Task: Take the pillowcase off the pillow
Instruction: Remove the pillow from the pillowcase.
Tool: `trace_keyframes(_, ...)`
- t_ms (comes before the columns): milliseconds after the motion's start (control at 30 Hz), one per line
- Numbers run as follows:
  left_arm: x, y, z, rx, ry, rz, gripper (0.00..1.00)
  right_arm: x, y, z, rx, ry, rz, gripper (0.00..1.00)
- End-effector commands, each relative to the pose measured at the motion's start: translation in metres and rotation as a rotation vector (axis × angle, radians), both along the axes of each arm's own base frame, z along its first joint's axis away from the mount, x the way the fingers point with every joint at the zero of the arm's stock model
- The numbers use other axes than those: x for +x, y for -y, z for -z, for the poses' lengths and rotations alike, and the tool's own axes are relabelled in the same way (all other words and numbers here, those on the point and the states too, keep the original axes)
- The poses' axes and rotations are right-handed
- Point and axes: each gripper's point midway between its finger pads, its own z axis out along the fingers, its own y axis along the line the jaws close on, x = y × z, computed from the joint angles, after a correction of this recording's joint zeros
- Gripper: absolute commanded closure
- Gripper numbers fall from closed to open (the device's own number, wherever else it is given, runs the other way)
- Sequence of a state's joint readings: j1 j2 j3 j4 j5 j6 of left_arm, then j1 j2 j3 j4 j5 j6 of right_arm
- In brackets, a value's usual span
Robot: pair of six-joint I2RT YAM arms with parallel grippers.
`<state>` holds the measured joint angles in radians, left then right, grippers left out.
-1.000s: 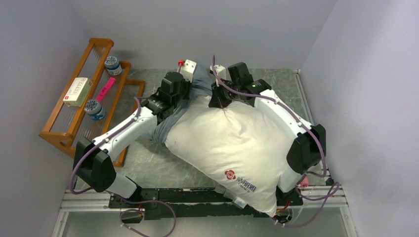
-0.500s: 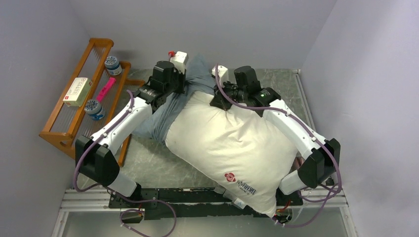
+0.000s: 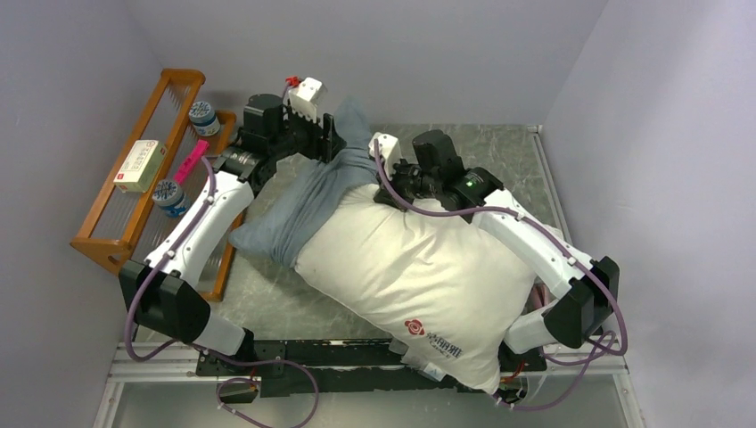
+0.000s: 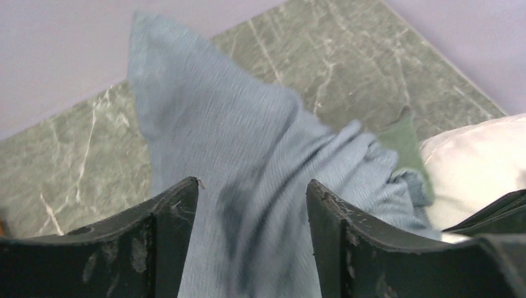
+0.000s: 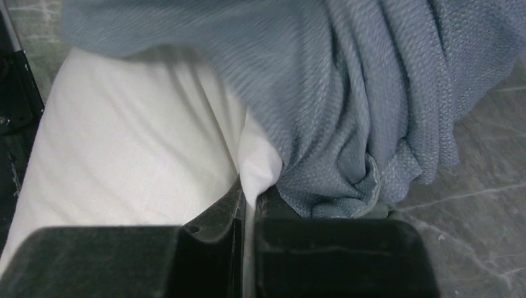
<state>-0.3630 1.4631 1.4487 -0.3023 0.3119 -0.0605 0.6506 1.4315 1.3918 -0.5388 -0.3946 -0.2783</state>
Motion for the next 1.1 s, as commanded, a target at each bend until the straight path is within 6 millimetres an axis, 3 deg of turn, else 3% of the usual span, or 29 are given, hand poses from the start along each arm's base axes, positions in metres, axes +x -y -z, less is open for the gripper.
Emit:
trace_keyframes(0, -0.004, 0.019, -0.040, -0.037, 0.101, 0.135, 0.29, -0.046, -0.002, -0.012, -0.006, -0.040, -0.123, 1.00)
trace_keyframes(200, -0.009, 0.046, -0.037, 0.000, 0.113, 0.254, 0.23, -0.047, -0.004, -0.009, -0.020, -0.029, -0.134, 1.00)
trace_keyframes(367, -0.003, 0.055, -0.008, 0.172, 0.086, 0.185, 0.22, -0.049, -0.005, -0.009, -0.023, -0.021, -0.146, 1.00)
trace_keyframes(533, 0.010, 0.052, 0.017, 0.281, 0.057, 0.091, 0.24, -0.050, -0.006, -0.009, -0.026, -0.015, -0.153, 1.00)
trace_keyframes(600, 0.018, 0.048, 0.022, 0.311, 0.051, 0.046, 0.34, -0.052, -0.005, -0.008, -0.027, -0.015, -0.155, 1.00)
trace_keyframes(767, 0.038, 0.030, 0.027, 0.376, 0.054, -0.085, 0.71, -0.053, 0.005, -0.007, -0.042, 0.001, -0.118, 1.00)
trace_keyframes(933, 0.053, 0.014, 0.019, 0.401, 0.083, -0.194, 0.93, -0.055, 0.017, -0.003, -0.055, 0.017, -0.074, 1.00)
trace_keyframes(1067, 0.070, -0.007, 0.012, 0.386, 0.085, -0.286, 0.95, -0.056, 0.026, 0.000, -0.062, 0.028, -0.038, 1.00)
